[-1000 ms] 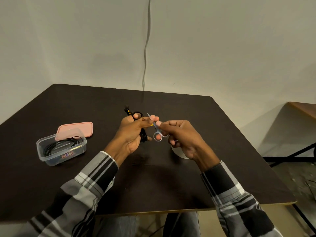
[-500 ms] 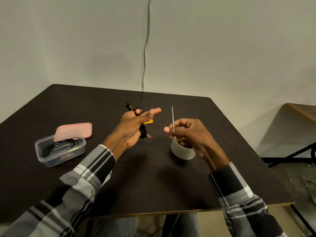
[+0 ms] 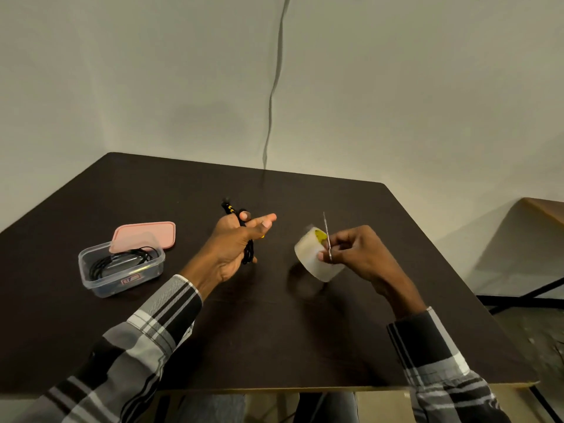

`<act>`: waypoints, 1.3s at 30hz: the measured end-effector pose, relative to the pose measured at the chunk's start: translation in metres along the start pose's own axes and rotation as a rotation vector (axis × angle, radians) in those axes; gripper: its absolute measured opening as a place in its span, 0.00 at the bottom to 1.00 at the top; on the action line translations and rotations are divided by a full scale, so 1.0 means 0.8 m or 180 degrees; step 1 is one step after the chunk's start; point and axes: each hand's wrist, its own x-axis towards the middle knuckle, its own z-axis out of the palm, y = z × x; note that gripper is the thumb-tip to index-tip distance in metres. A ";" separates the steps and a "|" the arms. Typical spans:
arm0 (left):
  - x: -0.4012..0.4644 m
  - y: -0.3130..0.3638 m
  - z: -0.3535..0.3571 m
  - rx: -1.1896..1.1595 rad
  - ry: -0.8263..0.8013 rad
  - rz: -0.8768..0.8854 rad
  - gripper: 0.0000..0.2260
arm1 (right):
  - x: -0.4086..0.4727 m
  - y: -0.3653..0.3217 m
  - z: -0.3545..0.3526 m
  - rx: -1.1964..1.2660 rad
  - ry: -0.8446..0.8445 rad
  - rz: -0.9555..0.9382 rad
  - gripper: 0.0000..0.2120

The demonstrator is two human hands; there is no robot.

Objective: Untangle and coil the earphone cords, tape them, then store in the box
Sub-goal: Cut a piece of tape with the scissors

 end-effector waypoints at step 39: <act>-0.013 0.040 -0.017 0.0383 0.0047 0.0639 0.21 | -0.012 -0.011 0.037 0.1263 -0.0370 -0.0964 0.04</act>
